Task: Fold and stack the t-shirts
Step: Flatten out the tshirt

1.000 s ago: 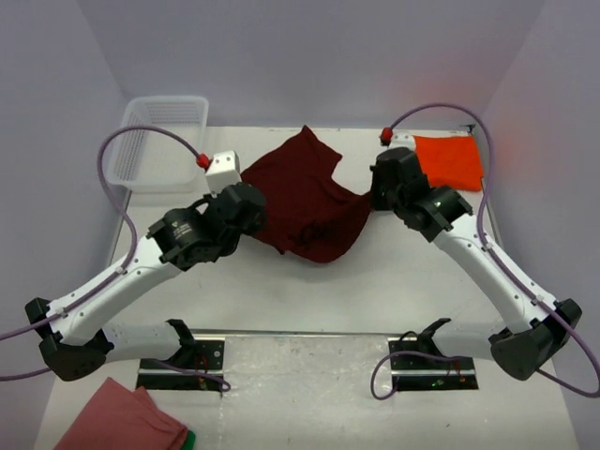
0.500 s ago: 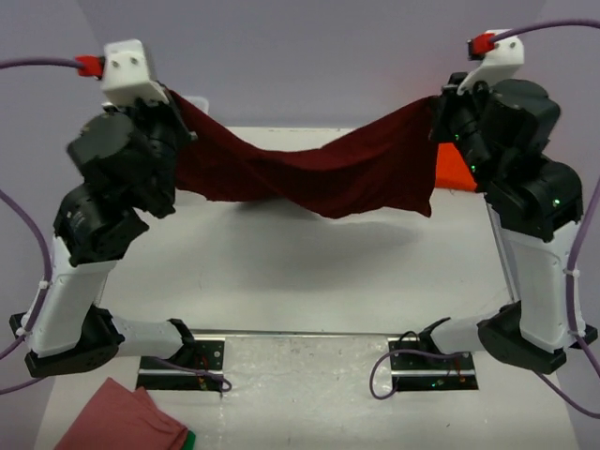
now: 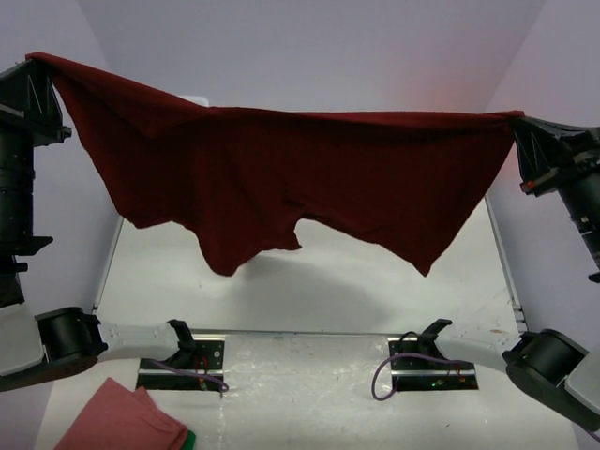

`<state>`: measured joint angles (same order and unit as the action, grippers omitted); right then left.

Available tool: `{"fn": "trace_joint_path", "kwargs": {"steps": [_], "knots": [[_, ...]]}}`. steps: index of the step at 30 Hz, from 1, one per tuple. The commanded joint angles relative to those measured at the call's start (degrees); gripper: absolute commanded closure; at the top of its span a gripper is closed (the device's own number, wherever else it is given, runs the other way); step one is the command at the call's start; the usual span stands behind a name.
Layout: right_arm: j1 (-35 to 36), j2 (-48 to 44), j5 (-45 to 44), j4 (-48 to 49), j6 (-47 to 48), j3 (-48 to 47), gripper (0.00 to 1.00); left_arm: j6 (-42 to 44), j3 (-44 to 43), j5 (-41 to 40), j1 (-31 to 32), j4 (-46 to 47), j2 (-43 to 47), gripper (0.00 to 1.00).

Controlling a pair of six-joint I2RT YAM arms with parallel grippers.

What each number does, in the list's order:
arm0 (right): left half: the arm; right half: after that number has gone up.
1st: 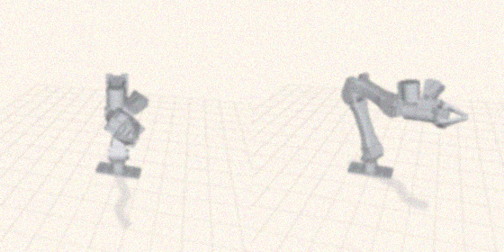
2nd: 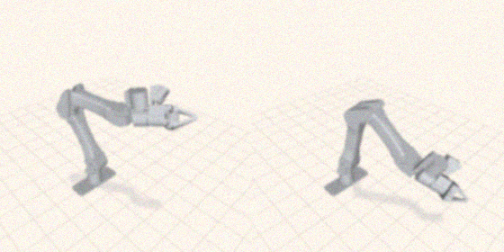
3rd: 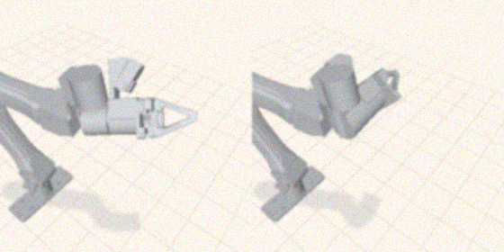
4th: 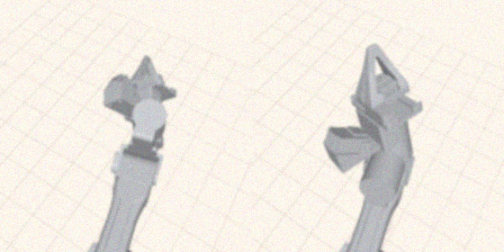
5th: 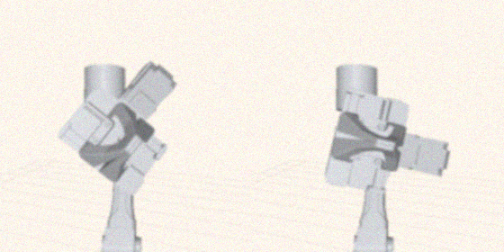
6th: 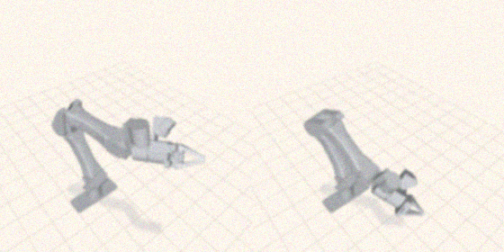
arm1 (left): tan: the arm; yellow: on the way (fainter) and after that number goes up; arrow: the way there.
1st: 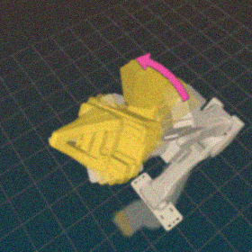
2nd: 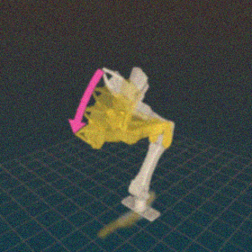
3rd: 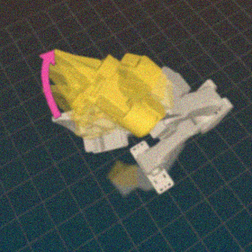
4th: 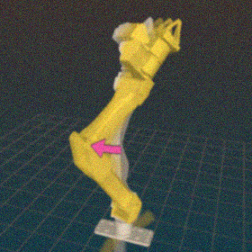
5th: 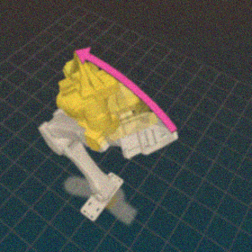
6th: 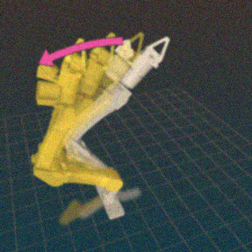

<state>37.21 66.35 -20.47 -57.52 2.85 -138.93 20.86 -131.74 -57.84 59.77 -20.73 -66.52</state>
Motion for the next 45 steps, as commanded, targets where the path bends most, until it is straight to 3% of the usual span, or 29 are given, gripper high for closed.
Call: {"fn": "trace_joint_path", "kwargs": {"steps": [1,6,9,11,14,16,20,24,29,35,42,45], "knots": [[0.23,-0.6,3.41,0.3,2.6,-0.01,1.0,3.05,-2.02,8.87,0.26,1.66,-1.32,1.0],[0.23,-1.13,8.07,0.56,2.07,-2.31,1.0,2.87,-8.17,16.08,0.26,1.75,-4.93,1.0],[0.23,-1.57,6.59,1.79,2.16,1.11,1.0,4.79,-6.79,17.59,0.26,4.37,-5.9,1.0],[0.14,-0.18,4.57,2.23,2.25,4.89,1.0,6.81,-5.03,16.63,0.61,5.78,-7.74,1.0],[0.14,2.72,-0.53,3.28,2.16,11.3,1.0,11.73,-0.83,8.65,0.53,8.16,-12.74,1.0],[-0.91,3.61,-3.61,4.95,0.93,18.32,1.0,8.95,3.05,9.23,-1.13,9.22,-14.42,1.0],[-6.79,5.37,-1.16,9.26,-2.41,30.54,1.0,-12.99,10.85,27.47,-18.23,-0.88,-18.2,1.0],[-13.72,9.4,-0.45,11.37,-5.57,41.17,1.0,-19.98,23.36,38.85,-28.02,3.94,-28.09,1.0],[-22.26,17.48,4.28,13.83,-5.67,46.03,1.0,-24.55,17.06,45.53,-36.56,3.06,-45.6,1.0],[-27.71,30.23,9.04,16.03,-4.96,37.97,1.0,-22.36,0.62,48.79,-40.52,-1.67,-63.71,1.0],[-30.62,47.28,14.13,13.93,-3.65,19.6,1.0,-19.37,-3.96,49.58,-42.54,0.25,-69.71,1.0],[-30.88,53.52,12.92,12.61,-3.29,13.17,1.0,-19.9,0.05,49.85,-44.29,2.44,-68.75,1.0]]}}
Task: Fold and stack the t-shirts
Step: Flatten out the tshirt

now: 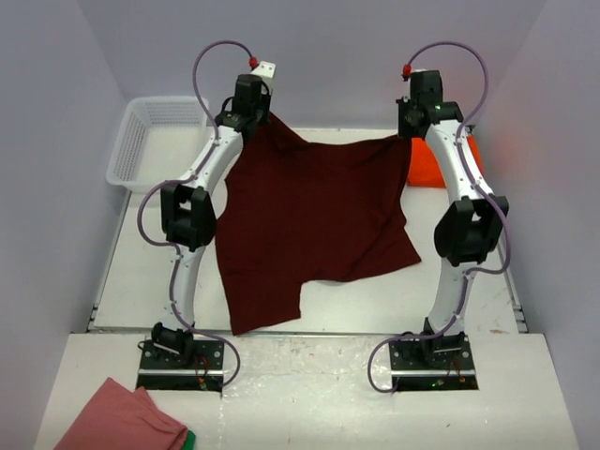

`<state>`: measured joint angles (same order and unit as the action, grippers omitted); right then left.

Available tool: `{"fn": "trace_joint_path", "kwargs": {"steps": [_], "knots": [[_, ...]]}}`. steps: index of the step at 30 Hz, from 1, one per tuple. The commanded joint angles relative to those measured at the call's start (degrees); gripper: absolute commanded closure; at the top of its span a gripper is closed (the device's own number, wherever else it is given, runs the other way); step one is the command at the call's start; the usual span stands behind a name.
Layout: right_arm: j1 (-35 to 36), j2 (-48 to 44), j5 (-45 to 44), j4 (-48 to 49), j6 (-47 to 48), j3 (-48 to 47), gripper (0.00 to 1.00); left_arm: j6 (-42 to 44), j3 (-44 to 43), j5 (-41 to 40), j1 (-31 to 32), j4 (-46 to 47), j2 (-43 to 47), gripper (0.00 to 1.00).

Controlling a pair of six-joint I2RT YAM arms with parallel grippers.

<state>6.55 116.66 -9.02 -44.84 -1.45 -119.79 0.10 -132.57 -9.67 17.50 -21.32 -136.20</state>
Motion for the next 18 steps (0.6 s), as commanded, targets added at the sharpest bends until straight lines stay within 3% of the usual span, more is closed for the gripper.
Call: {"fn": "trace_joint_path", "kwargs": {"steps": [1,4,9,12,18], "knots": [[-0.48,4.18,0.94,0.28,1.01,-6.77,1.0,0.96,2.83,1.59,-2.2,5.74,1.72,1.0],[-1.1,7.96,-0.81,0.63,1.01,-10.98,1.0,0.61,5.66,1.94,-3.26,7.61,3.92,1.0],[-2.77,11.39,0.75,0.89,3.02,-16.52,1.0,2.01,-0.66,-0.26,-5.62,4.63,1.29,1.0],[-3.29,12.18,1.63,1.16,4.0,-18.64,1.0,0.52,0.55,0.71,-8.43,4.53,2.34,1.0],[-3.47,8.76,4.36,6.43,5.41,-14.33,1.0,0.87,2.5,0.27,-10.2,5.94,5.51,1.0]]}}
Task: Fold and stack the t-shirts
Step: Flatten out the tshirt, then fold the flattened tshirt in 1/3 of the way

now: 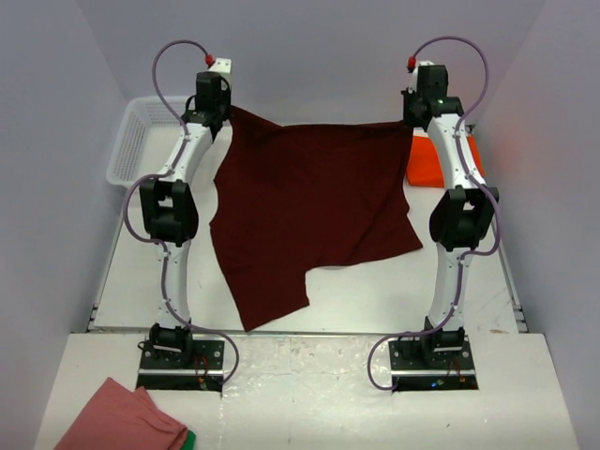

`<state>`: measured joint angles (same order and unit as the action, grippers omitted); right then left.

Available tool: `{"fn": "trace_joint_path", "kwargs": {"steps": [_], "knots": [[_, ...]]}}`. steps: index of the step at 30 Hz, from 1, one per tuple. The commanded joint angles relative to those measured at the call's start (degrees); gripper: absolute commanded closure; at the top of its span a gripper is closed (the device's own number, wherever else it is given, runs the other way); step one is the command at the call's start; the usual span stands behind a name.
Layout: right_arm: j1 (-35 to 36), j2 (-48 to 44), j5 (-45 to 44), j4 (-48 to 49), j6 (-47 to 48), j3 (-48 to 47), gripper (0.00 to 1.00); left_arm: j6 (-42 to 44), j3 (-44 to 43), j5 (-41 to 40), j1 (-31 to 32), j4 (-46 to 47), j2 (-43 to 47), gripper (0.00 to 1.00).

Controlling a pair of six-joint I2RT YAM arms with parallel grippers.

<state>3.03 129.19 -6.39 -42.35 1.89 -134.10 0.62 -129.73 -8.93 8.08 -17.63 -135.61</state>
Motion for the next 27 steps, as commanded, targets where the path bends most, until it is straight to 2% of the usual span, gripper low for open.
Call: {"fn": "trace_joint_path", "kwargs": {"steps": [1,6,10,13,19,27], "knots": [[0.05,-4.2,1.91,4.11,1.89,0.07,1.0,0.34,-0.26,-0.56,-0.87,2.16,5.27,1.0],[0.14,-4.91,3.14,5.43,1.54,-0.19,1.0,0.17,-0.09,-1.88,-0.87,2.07,5.8,1.0],[0.22,-2.37,3.23,3.94,2.41,-5.28,1.0,0.17,1.32,-2.67,-0.96,2.94,7.11,1.0],[0.14,-2.97,4.11,6.39,2.94,-2.93,1.0,0.96,0.98,-3.72,-1.04,2.6,7.12,1.0],[0.05,-0.17,6.04,6.4,3.21,-4.24,1.0,1.66,0.18,-4.78,-1.84,1.55,8.26,1.0],[0.05,2.56,7.45,8.24,3.47,-2.84,1.0,2.72,2.64,-6.89,-2.8,2.07,11.24,1.0]]}}
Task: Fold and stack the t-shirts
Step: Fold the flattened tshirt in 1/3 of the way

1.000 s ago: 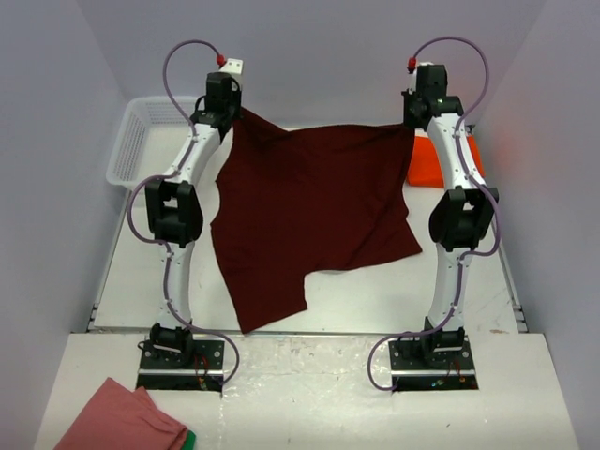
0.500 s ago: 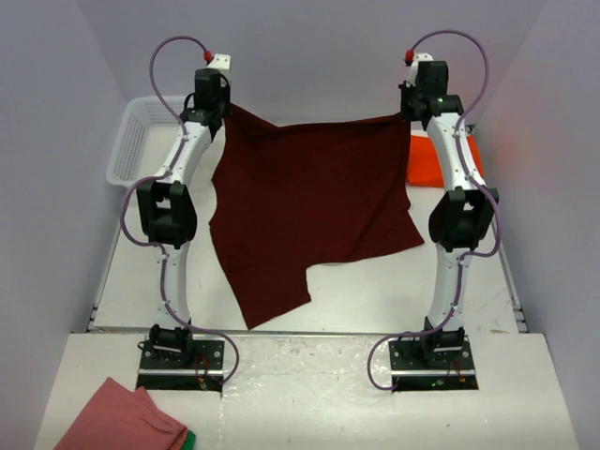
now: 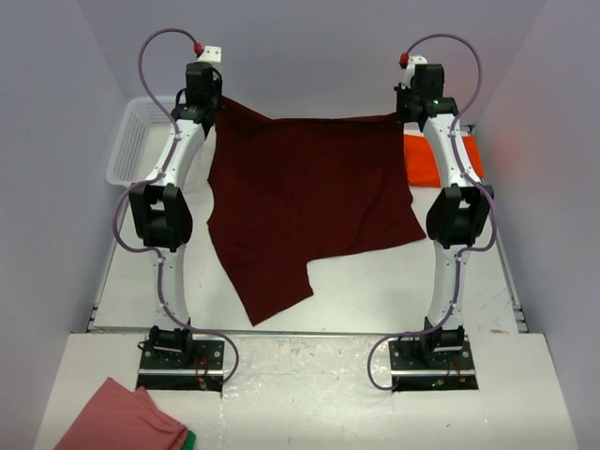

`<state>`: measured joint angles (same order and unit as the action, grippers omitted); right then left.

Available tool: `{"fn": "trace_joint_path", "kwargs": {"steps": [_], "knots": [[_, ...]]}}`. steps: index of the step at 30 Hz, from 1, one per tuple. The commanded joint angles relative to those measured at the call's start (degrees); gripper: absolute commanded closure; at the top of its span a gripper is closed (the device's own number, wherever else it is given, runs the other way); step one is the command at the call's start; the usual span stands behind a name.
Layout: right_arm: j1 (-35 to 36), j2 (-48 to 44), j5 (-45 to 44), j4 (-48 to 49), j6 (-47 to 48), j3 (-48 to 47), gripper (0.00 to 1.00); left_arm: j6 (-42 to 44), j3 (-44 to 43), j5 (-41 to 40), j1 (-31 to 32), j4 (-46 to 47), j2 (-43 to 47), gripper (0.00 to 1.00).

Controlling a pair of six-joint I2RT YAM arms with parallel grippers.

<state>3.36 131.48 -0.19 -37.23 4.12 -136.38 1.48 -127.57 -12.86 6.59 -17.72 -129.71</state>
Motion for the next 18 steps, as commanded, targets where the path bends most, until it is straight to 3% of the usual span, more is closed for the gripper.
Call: {"fn": "trace_joint_path", "kwargs": {"steps": [1,12,18], "knots": [[-0.28,0.53,1.33,3.22,1.24,-0.73,1.0,1.78,0.57,-2.7,-1.58,2.25,5.52,1.0],[-0.28,4.4,2.55,1.9,1.07,-6.62,1.0,0.72,-2.33,0.82,-1.41,0.31,2.62,1.0],[-0.28,4.92,2.3,1.29,1.24,-4.51,1.0,0.99,-1.9,3.02,0.26,-0.83,1.13,1.0]]}}
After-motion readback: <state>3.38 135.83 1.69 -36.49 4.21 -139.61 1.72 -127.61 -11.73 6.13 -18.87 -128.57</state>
